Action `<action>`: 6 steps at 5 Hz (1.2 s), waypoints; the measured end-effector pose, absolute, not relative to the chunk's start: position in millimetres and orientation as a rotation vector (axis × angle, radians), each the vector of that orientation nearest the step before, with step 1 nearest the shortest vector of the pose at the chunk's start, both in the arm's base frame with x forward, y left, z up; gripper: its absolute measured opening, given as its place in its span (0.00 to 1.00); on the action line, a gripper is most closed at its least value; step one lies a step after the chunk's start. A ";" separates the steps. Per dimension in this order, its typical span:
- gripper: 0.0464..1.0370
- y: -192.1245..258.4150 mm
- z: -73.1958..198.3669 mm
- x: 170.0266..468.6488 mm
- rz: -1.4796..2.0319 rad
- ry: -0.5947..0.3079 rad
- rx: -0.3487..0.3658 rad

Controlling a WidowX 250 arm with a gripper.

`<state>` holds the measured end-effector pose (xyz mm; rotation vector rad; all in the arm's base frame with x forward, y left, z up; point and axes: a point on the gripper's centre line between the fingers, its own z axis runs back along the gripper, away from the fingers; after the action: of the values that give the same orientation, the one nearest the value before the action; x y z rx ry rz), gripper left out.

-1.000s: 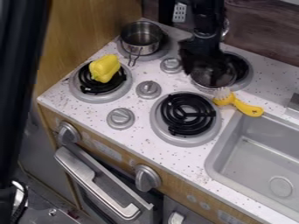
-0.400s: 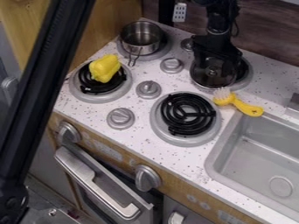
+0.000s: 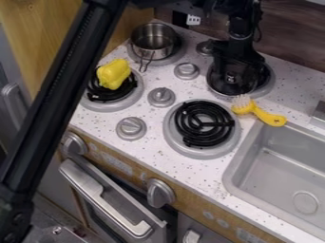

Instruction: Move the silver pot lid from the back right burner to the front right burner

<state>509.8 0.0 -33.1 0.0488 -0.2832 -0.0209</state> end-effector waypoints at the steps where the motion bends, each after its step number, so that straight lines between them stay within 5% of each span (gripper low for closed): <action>1: 0.92 0.0 -38.6 511.1 -0.021 -0.280 0.049; 3: 0.36 1.5 -38.2 510.9 -0.021 -0.280 0.054; 4: 0.23 6.0 -39.6 506.3 -0.010 -0.272 0.049; 6: 0.23 16.7 -14.0 499.8 -0.014 -0.326 0.052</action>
<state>499.8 16.7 -14.0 0.0524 -0.3261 -0.0140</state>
